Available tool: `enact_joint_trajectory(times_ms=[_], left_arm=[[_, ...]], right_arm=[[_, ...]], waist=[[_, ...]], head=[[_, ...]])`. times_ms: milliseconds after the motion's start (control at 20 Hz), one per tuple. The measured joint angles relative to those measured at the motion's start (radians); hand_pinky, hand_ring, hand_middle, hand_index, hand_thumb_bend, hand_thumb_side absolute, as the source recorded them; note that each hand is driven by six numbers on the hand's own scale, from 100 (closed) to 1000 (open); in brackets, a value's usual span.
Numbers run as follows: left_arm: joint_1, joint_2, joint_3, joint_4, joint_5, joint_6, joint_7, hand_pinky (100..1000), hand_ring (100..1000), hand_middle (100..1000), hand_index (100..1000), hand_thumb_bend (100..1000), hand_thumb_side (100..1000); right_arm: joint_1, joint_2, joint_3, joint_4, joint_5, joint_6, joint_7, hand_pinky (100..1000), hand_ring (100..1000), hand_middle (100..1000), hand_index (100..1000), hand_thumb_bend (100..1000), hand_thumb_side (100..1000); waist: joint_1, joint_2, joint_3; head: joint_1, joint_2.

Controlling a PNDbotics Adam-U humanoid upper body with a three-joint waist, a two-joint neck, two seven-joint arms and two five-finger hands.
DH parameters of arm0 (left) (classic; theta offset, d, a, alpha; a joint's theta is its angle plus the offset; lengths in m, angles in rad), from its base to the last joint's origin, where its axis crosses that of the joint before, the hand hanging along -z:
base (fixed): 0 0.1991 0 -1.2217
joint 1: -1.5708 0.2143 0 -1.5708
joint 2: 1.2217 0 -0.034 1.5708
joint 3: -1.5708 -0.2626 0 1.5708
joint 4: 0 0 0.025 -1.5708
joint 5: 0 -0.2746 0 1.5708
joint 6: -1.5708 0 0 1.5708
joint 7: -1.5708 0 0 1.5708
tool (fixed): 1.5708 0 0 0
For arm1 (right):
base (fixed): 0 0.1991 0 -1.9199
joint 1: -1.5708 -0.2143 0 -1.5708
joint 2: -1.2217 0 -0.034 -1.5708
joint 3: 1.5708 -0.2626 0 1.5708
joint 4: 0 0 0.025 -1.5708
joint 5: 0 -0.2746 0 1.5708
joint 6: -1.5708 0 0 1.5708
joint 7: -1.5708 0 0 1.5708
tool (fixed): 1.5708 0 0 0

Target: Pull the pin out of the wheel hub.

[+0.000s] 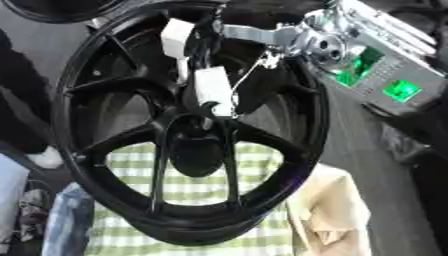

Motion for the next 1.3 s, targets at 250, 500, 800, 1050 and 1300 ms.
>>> enact_joint_trajectory(times_ms=[250, 500, 800, 1050, 1300], left_arm=[[0.0, 0.0, 0.0, 0.0, 0.0, 0.001, 0.001, 795, 721, 730, 761, 269, 748], [0.0, 0.0, 0.0, 0.0, -0.002, 0.002, 0.002, 795, 721, 731, 761, 269, 749], [0.0, -0.001, 0.0, 0.0, -0.003, 0.002, 0.002, 796, 721, 731, 761, 268, 751], [0.0, -0.001, 0.0, 0.0, -0.003, 0.002, 0.002, 797, 722, 731, 762, 267, 750], [0.0, -0.004, 0.0, 0.0, -0.003, 0.002, 0.002, 797, 722, 729, 762, 265, 751]], right_arm=[[0.006, 0.0, 0.0, 0.0, 0.003, 0.018, 0.005, 818, 766, 692, 794, 398, 319], [0.013, 0.0, 0.0, 0.0, 0.01, 0.038, 0.006, 815, 761, 680, 786, 388, 333], [0.023, 0.0, 0.0, 0.001, 0.021, 0.047, 0.013, 813, 757, 675, 783, 353, 371], [0.023, 0.0, 0.0, 0.018, 0.028, 0.045, 0.014, 813, 754, 676, 783, 336, 394], [0.029, 0.001, 0.0, 0.033, 0.029, 0.039, 0.012, 810, 750, 668, 778, 294, 391]], waist=[[0.0, 0.005, 0.005], [0.0, 0.008, 0.01], [0.0, 0.012, 0.011], [0.0, 0.017, 0.015], [0.0, 0.02, 0.018]], head=[[-0.001, 0.0], [-0.002, 0.0], [-0.004, 0.0], [-0.007, 0.0], [-0.009, 0.0]])
